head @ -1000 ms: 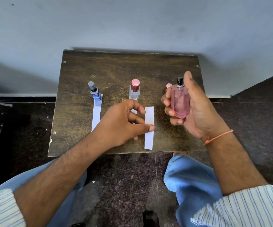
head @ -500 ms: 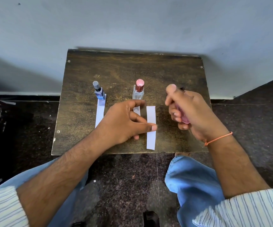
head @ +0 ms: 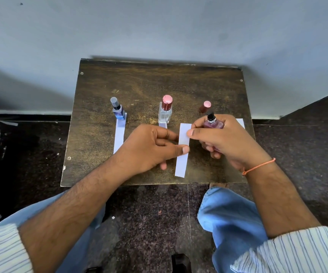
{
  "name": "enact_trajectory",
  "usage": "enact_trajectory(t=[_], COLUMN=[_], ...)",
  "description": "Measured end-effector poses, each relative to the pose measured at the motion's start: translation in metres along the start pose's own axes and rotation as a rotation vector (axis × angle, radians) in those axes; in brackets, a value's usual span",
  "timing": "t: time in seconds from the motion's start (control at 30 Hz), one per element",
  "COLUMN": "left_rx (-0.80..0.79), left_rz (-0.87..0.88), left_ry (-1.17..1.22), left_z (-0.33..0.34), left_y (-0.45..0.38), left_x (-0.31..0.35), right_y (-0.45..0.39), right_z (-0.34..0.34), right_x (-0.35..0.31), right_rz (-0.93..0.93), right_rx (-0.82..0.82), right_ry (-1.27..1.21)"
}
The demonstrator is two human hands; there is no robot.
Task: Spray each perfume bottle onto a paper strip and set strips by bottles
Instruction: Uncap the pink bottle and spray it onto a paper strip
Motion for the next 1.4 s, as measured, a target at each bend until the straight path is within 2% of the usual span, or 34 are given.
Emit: enact_trajectory(t=[0.17,0.27,0.37,0.43,0.5,0.6,0.67,0.73,0.93,1.4], left_rx=[0.015,0.028,0.027,0.027,0.024,0.023,0.022,0.019,0.022,0.034], left_rz=[0.029,0.025,0.036,0.046,0.059,0.087,0.097,0.105,0.14,0.184], left_ry=[0.033,0.03,0.035,0.036,0.037,0.004,-0.027,-0.05,-0.088,-0.099], left_z=[-0.001,-0.002,-0.002,-0.003,-0.003,-0.004,-0.004,-0.004,-0.003,-0.005], left_y=[-0.001,-0.001,-0.001,-0.001,-0.001,-0.003,-0.003,-0.003,-0.003,-0.004], left_x=[-0.004,-0.003,-0.004,-0.004,-0.004,-0.005,-0.005,-0.005,-0.006,-0.009], right_y=[0.0,-0.001,-0.002,-0.004,-0.006,-0.006,-0.002,0.001,0.0,0.002], right_z=[-0.001,-0.004,-0.006,-0.004,0.0,0.007,0.011,0.013,0.014,0.005], right_x=[-0.001,-0.003,-0.002,0.0,0.0,0.001,0.001,0.0,-0.001,-0.005], right_rz=[0.013,0.118,0.119,0.092,0.047,-0.183,-0.338,-0.41,-0.457,-0.433], right_rx=[0.055,0.039,0.022,0.048,0.128,0.244,0.29,0.328,0.375,0.395], right_ry=[-0.043,-0.28,-0.415,-0.349,-0.157,0.133,0.207,0.278,0.388,0.345])
Point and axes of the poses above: each hand's wrist, its own y-axis away from the middle knuckle, its own z-axis out of the palm, x = y × z, the point moved 1 cm from there along -y, towards the middle knuckle, and after that the axes turned 4 degrees about -z, right-handed, at the moved point
